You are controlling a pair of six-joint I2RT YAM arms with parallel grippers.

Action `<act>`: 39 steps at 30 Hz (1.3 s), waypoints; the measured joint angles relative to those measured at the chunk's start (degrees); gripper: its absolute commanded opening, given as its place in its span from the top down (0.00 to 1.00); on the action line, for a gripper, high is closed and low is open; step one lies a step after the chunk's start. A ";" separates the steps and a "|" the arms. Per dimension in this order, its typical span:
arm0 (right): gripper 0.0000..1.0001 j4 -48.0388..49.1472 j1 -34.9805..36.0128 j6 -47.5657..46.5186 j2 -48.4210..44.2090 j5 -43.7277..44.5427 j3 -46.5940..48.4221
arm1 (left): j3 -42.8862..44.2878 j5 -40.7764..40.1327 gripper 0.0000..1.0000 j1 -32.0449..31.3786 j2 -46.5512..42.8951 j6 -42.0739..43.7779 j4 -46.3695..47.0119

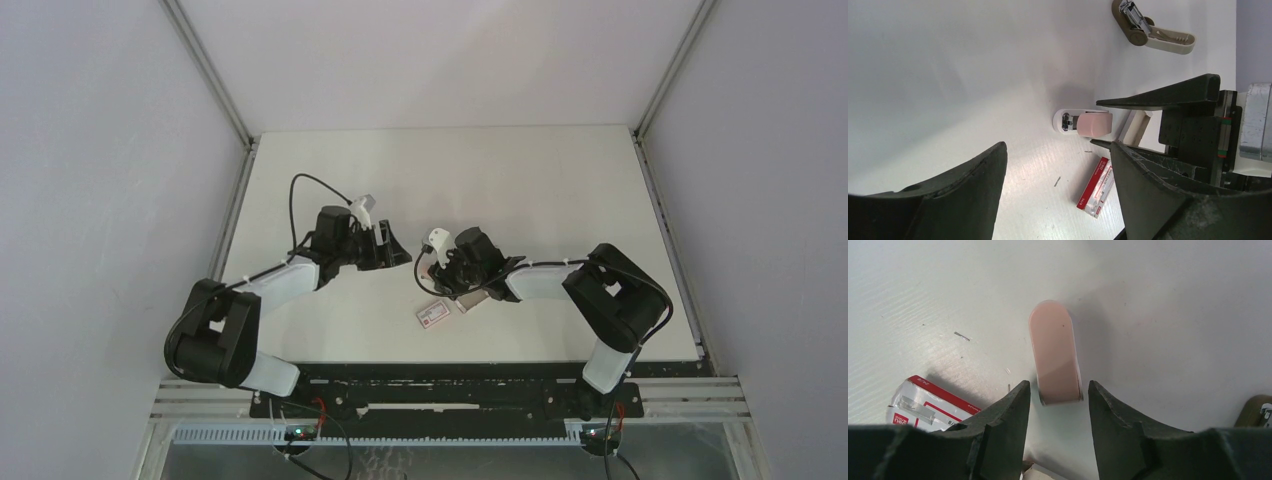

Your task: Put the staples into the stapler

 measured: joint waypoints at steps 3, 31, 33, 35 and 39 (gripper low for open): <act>0.56 0.17 0.00 0.00 0.11 -0.02 0.00 | -0.61 0.00 0.20 0.00 -0.24 -0.46 0.81; 1.00 -3.19 0.81 -0.35 -14.40 -4.63 0.74 | -8.83 1.73 0.07 -6.86 -8.00 -15.04 13.27; 1.00 -3.26 0.96 -0.35 -15.13 -4.79 0.39 | -8.81 1.79 0.07 -6.86 -8.13 -15.61 13.51; 1.00 -3.41 1.01 -0.33 -15.34 -4.79 0.07 | -8.81 2.12 0.07 -6.86 -8.20 -16.26 13.79; 1.00 -4.02 1.42 -0.35 -15.39 -4.92 -0.35 | -8.81 3.43 0.07 -6.88 -8.52 -18.56 16.00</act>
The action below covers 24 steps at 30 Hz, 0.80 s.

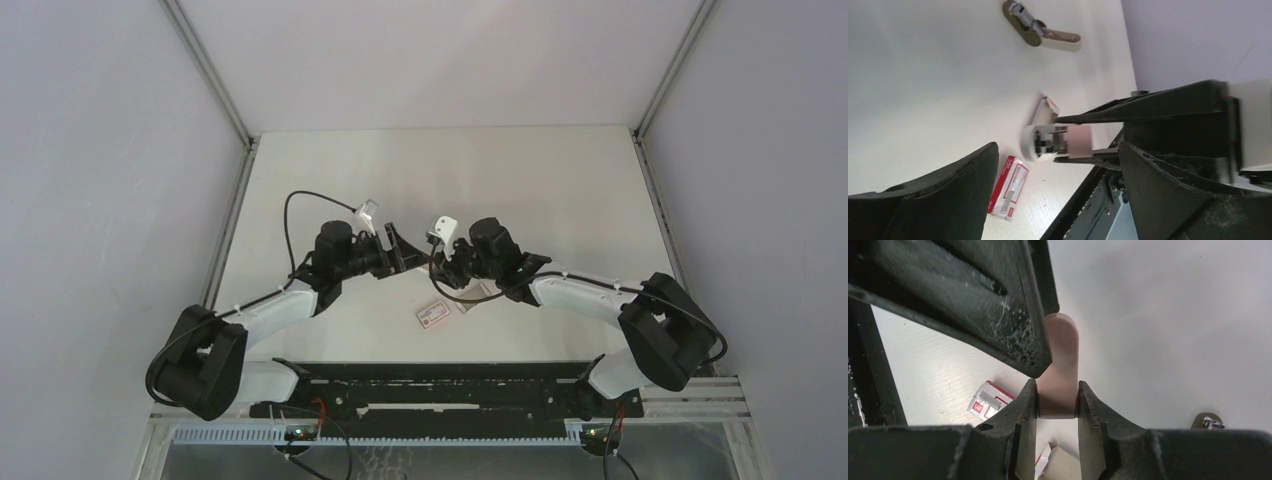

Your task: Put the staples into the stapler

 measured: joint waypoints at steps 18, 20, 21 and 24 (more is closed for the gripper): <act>1.00 -1.36 1.66 0.04 -3.34 0.61 -0.13 | 0.63 2.14 0.81 -2.97 1.38 -3.41 2.82; 1.00 -1.40 1.66 0.04 -3.52 1.11 -0.39 | 0.90 2.23 0.99 -3.08 1.49 -4.46 3.13; 1.00 -1.36 1.66 0.04 -3.52 1.36 -0.42 | 0.92 2.21 1.00 -3.10 1.55 -4.90 3.39; 1.00 -1.27 1.66 0.09 -3.56 1.49 -0.46 | 0.92 2.08 1.00 -3.06 1.68 -5.70 4.00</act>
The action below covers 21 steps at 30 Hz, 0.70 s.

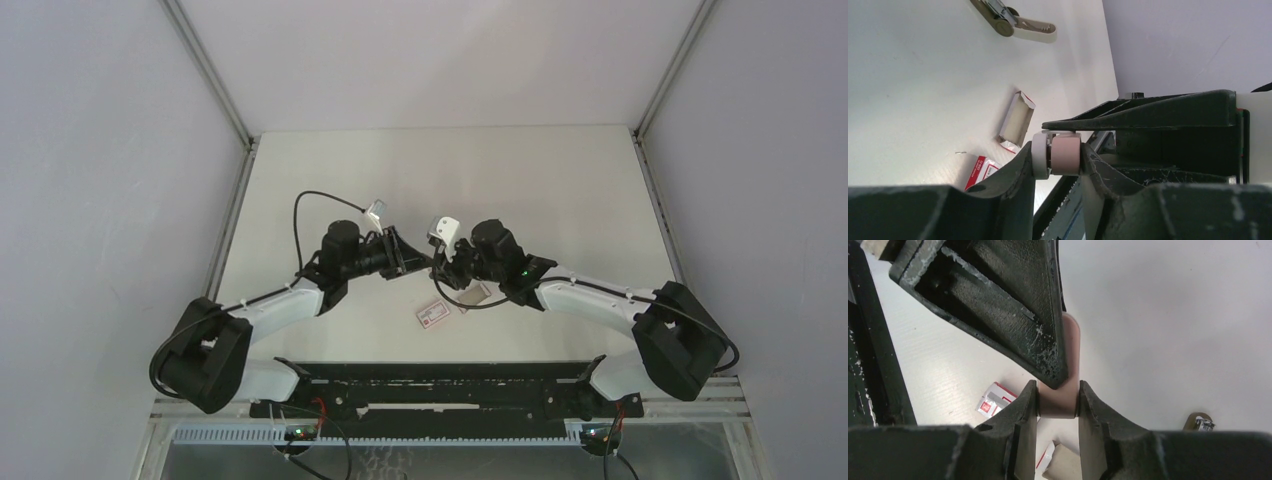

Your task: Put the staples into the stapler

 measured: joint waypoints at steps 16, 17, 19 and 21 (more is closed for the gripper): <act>1.00 1.36 0.11 0.04 -0.70 0.66 -0.59 | 0.00 -0.57 0.09 -0.68 -1.25 -0.42 0.72; 1.00 1.36 0.11 0.09 -0.81 0.74 -0.70 | 0.00 -0.55 0.08 -0.74 -1.38 -0.31 0.74; 1.00 1.33 0.11 0.26 -0.92 1.29 -0.72 | 0.00 -0.74 0.05 -0.74 -1.77 -0.17 0.61; 1.00 1.33 0.09 0.50 -0.92 2.12 -0.72 | 0.00 -1.88 0.04 -0.72 -2.89 0.46 -0.50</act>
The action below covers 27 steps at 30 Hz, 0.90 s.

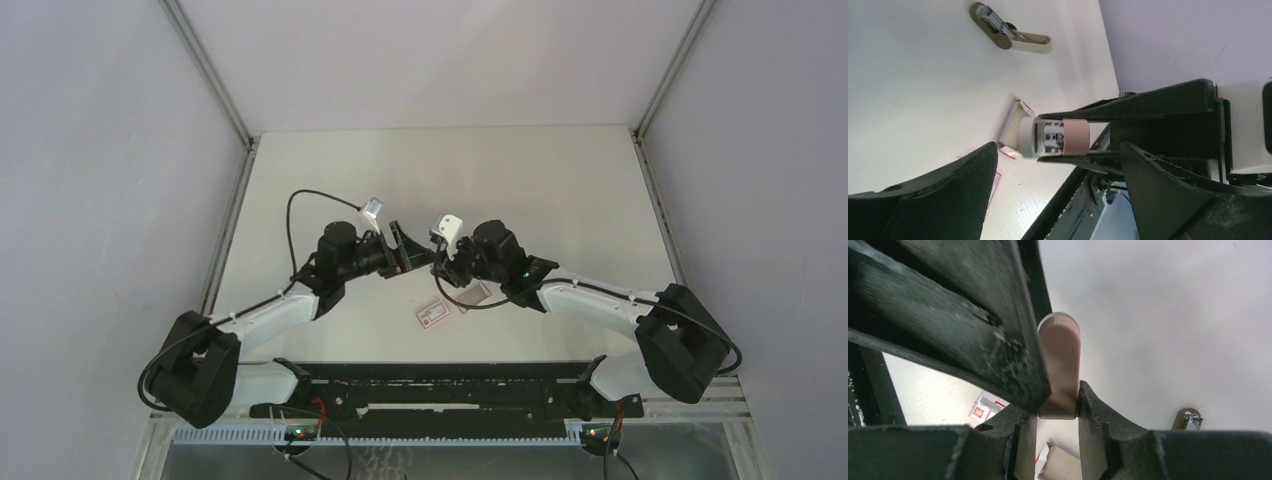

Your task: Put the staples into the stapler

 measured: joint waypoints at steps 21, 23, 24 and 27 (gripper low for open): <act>1.00 -14.29 0.68 5.60 33.48 9.35 32.48 | 5.40 -13.00 0.00 30.18 -32.13 18.38 -35.95; 0.96 -15.89 1.20 5.77 36.96 9.53 36.76 | 6.95 -12.55 0.00 30.36 -32.57 19.76 -38.01; 0.91 -16.31 1.44 5.90 38.60 9.57 38.45 | 7.65 -12.50 0.00 30.38 -32.72 20.59 -38.95; 0.76 -18.84 1.95 6.19 42.12 9.99 42.40 | 8.59 -12.55 0.00 30.38 -33.14 22.34 -40.81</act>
